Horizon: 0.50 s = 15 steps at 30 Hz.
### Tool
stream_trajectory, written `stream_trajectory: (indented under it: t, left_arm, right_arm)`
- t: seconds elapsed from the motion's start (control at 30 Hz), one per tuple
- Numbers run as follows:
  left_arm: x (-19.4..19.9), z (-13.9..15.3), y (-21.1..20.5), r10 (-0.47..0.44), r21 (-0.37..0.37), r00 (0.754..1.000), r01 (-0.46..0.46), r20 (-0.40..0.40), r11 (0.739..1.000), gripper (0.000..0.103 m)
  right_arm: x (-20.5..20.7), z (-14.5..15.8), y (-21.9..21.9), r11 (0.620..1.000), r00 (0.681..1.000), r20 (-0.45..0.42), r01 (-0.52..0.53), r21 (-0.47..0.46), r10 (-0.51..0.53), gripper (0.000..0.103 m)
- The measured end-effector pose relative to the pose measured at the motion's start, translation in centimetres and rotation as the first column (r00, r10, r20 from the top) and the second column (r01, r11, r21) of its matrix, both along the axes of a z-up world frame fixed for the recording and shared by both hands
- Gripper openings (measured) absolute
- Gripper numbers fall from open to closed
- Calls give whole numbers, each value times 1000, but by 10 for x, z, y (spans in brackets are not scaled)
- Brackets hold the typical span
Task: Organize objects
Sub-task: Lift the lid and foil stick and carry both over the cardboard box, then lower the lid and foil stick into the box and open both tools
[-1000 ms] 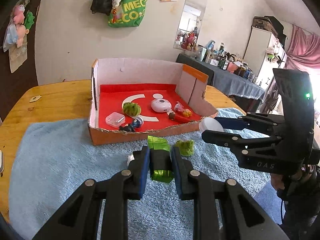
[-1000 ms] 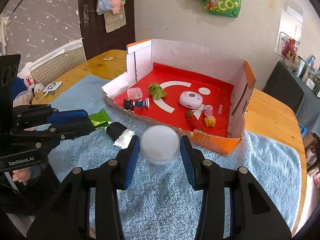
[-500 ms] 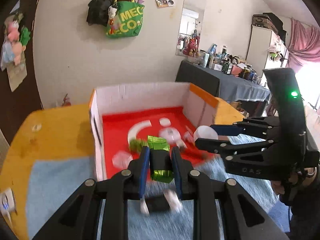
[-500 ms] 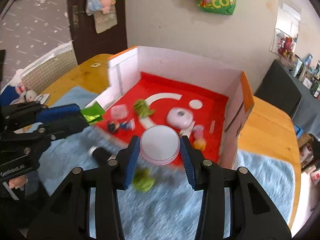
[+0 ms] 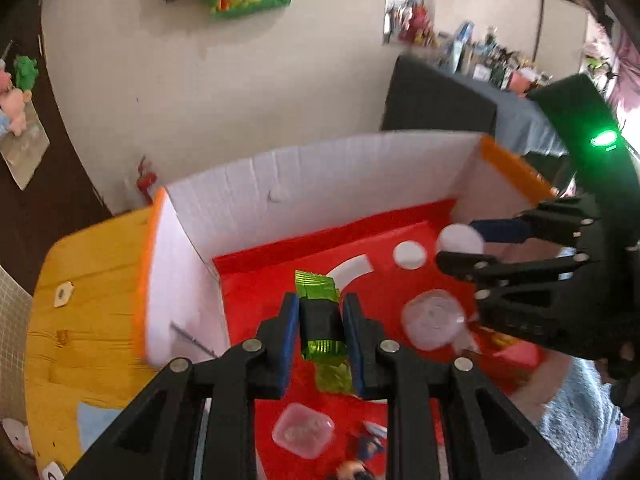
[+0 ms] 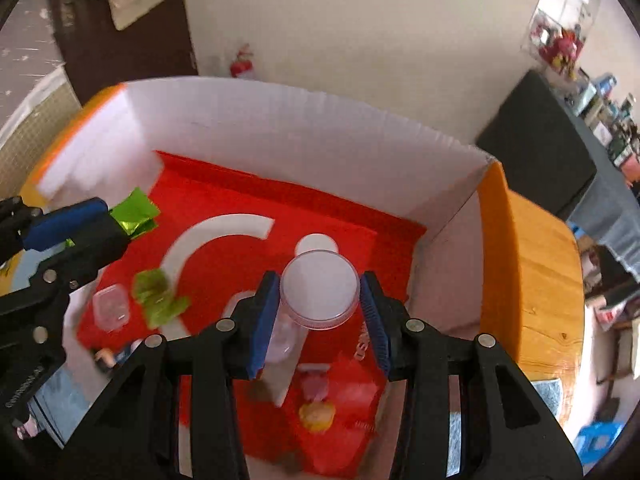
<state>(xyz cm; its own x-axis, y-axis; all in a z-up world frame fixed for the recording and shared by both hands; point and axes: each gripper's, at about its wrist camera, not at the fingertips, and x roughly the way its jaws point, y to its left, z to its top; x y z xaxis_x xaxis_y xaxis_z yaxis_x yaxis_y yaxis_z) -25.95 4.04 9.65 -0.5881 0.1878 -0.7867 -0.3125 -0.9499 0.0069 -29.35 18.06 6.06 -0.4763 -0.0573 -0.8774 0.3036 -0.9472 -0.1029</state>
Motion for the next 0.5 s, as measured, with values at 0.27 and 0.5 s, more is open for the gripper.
stream_trajectory:
  t: [0.27,0.5]
  left_arm:
    - [-32,-29,6,25,-81,997,-20,68,997,24]
    - [-42,-45,10,40,-106,994,-29,102,994,23]
  right_arm:
    - [-25,-15,-3,999,996,71,43,28,-45,40]
    - [-30,-32,-4,996,991,115,59,63,-66,40]
